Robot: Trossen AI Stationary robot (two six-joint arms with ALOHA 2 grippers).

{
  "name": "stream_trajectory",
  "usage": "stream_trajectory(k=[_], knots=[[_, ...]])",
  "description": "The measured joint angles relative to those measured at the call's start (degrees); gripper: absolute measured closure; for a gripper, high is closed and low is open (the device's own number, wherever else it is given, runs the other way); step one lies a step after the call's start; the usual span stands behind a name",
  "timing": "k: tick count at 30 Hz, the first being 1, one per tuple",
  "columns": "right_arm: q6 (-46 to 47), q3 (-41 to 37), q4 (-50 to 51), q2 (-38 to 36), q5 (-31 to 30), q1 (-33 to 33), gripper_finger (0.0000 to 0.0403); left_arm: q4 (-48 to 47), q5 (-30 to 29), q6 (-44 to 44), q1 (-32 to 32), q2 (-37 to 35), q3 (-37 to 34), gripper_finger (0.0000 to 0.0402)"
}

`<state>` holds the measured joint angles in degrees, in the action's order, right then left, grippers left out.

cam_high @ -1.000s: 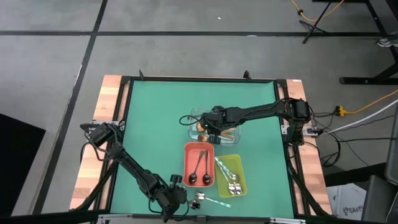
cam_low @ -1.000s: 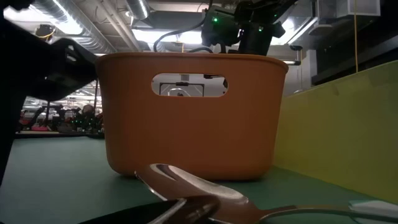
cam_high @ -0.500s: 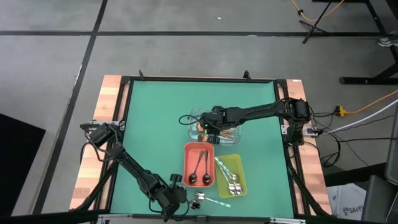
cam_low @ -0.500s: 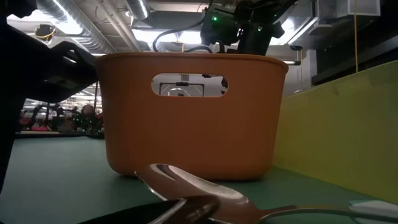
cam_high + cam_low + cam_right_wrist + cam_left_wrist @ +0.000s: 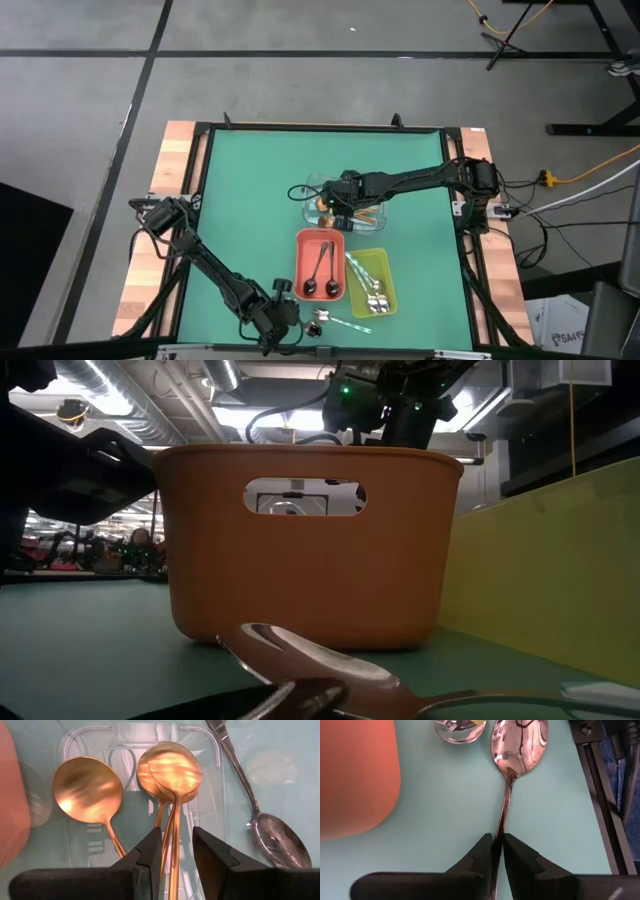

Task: Sort silverware by color (type)
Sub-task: Put the black spoon into the orange bin

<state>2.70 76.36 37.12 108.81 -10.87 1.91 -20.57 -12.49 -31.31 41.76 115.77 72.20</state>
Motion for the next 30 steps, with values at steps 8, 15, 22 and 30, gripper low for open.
stream_trajectory(k=[8, 15, 22, 30], knots=[[0.0, 0.0, 0.0, 0.0, 0.0, 0.0, 0.0303, -3.5, 0.1, 0.0, 0.1, -0.2, 0.2, 0.0382], [0.0, 0.0, 0.0, 0.0, 0.0, 0.0, 0.0303, -4.5, 2.2, 0.0, 0.4, -0.3, 0.2, 0.0386], [0.0, 0.0, 0.0, 0.0, 0.0, 0.0, 0.0303, -7.5, 4.0, -2.2, 1.4, -0.5, 0.2, 0.0387], [0.0, 0.0, 0.0, 0.0, 0.0, 0.0, 0.0303, -11.2, 7.0, -4.8, 3.5, -1.6, 0.0, 0.0387]])
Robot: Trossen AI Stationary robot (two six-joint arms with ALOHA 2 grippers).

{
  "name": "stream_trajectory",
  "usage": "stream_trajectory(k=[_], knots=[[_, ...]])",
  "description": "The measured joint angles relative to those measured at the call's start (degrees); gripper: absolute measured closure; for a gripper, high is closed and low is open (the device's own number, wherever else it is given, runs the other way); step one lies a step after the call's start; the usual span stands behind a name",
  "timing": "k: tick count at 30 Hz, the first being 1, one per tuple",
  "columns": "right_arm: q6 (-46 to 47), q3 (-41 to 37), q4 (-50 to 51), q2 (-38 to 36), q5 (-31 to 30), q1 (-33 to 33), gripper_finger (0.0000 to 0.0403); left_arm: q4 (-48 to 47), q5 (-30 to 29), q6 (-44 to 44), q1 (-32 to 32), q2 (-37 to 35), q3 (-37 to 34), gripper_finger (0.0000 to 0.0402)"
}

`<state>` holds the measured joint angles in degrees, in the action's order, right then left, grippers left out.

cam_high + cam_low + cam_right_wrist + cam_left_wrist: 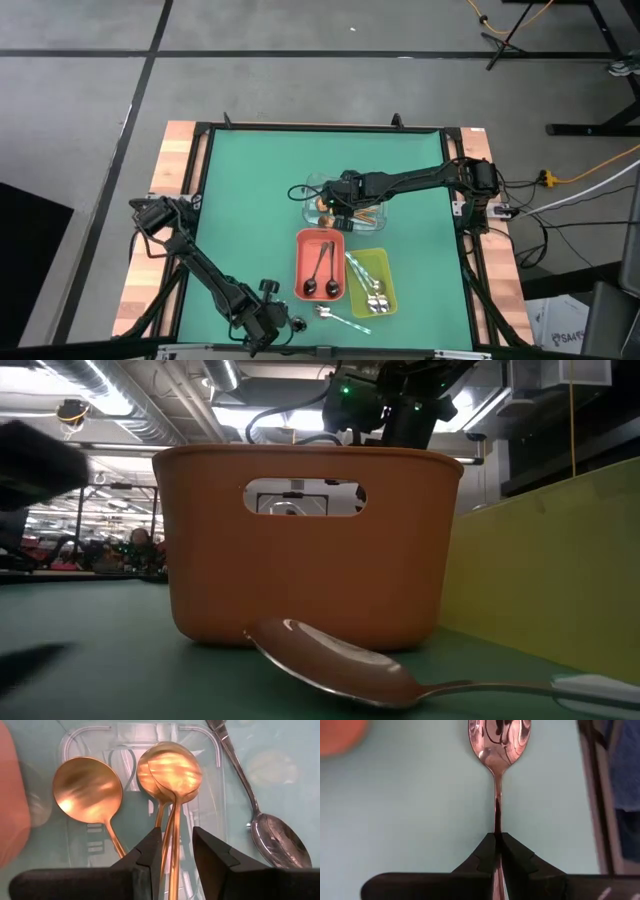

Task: Sort silverware by color (type)
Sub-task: Put the black spoon into the orange bin

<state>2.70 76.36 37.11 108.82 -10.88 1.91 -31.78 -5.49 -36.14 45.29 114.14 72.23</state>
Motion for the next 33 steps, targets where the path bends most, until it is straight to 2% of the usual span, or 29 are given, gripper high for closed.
stream_trajectory(k=[7, 17, 33], knots=[[0.0, 0.0, -0.2, 0.0, 0.0, 0.0, 0.0303, -5.4, 2.7, -5.6, 2.1, -1.7, -0.2, 0.0387], [0.0, 0.0, -0.4, 0.0, 0.0, 0.0, 0.0303, -11.0, 7.0, -8.7, 4.0, -1.9, 0.0, 0.0387], [0.0, 0.0, -0.6, 0.0, 0.0, 0.0, 0.0303, -10.3, 5.0, -11.9, 3.9, -1.9, -0.1, 0.038]])
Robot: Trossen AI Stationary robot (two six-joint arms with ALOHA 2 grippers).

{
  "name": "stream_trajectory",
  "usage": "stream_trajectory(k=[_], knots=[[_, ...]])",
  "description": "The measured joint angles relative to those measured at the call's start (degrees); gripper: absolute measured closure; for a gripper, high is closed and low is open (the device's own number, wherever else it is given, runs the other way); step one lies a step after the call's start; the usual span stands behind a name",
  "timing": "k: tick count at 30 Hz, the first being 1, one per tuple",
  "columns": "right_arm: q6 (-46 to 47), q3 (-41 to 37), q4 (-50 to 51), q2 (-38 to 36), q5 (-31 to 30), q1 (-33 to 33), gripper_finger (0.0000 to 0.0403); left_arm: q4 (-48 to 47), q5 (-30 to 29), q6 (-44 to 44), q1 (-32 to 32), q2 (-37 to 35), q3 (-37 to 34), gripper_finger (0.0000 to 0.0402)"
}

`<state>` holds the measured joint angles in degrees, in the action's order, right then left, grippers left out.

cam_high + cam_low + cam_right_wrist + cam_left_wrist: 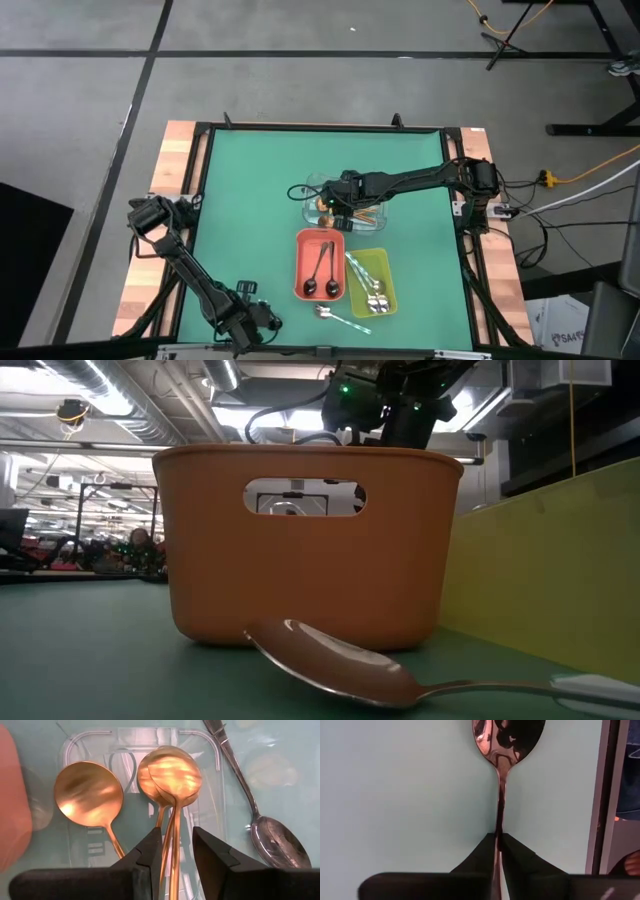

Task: Sort silverware by color (type)
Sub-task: Put the black spoon into the orange bin

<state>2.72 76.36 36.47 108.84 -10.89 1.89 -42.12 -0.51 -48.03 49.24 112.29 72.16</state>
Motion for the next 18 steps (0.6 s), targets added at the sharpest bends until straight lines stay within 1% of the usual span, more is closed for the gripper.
stream_trajectory(k=[7, 10, 14, 18], knots=[[0.0, 0.0, 0.0, 0.0, 0.0, 0.0, 0.0303, 1.1, 0.0, -0.2, -0.1, 0.0, 0.0, 0.0328], [0.0, 0.0, 0.0, 0.0, 0.0, 0.0, 0.0303, 2.8, 0.0, 0.3, -0.1, 0.0, -0.1, 0.0314], [0.0, 0.0, 0.0, 0.0, 0.0, 0.0, 0.0303, 4.1, -1.3, 0.3, -0.1, 0.0, -0.1, 0.031], [0.0, 0.0, 0.0, 0.0, 0.0, 0.0, 0.0303, 4.9, -1.9, 0.3, -0.2, 0.1, -0.1, 0.0316]])
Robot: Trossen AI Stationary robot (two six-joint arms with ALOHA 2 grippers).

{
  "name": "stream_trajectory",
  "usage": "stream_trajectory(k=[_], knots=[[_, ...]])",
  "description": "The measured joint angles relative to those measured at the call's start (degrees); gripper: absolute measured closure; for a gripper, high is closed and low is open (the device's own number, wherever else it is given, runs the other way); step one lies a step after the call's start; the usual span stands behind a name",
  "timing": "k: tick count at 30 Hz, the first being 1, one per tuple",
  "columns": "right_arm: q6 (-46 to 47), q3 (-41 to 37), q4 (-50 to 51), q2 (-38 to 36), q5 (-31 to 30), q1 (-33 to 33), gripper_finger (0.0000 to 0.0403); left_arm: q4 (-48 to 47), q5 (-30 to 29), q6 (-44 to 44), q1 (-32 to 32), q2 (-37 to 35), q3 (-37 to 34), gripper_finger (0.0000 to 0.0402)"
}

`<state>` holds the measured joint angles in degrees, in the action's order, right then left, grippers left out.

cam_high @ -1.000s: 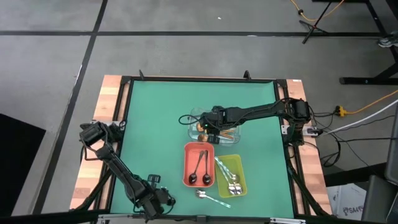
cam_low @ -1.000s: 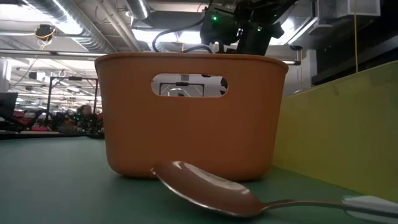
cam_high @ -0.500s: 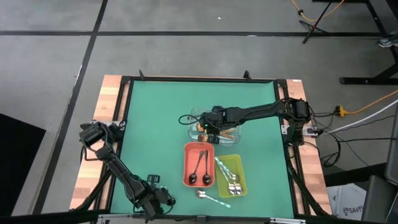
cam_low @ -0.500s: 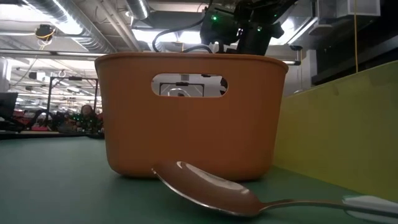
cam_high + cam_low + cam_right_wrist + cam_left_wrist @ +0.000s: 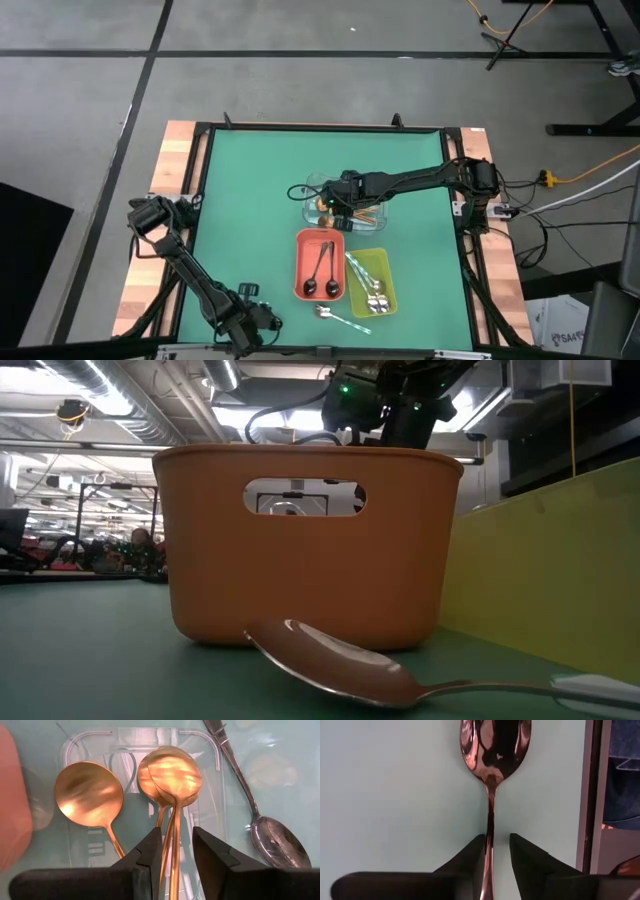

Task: Sort silverware by color (type)
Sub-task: Put the black spoon into the orange bin

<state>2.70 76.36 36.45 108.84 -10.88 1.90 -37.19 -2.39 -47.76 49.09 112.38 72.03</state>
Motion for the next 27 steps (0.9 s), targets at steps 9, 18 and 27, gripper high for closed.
stream_trajectory(k=[9, 18, 27], knots=[[0.0, 0.0, 0.0, 0.0, 0.0, 0.0, 0.0303, 0.9, -1.5, -0.3, -0.3, 0.0, 0.0, 0.0335], [0.0, 0.0, 0.0, 0.0, 0.0, 0.0, 0.0303, 0.7, -2.0, 0.1, -0.3, 0.1, 0.0, 0.0378], [0.0, 3.6, 4.8, 0.0, 0.0, -0.1, 0.0303, 0.4, -1.4, 0.3, -0.4, 0.1, 0.2, 0.0394]])
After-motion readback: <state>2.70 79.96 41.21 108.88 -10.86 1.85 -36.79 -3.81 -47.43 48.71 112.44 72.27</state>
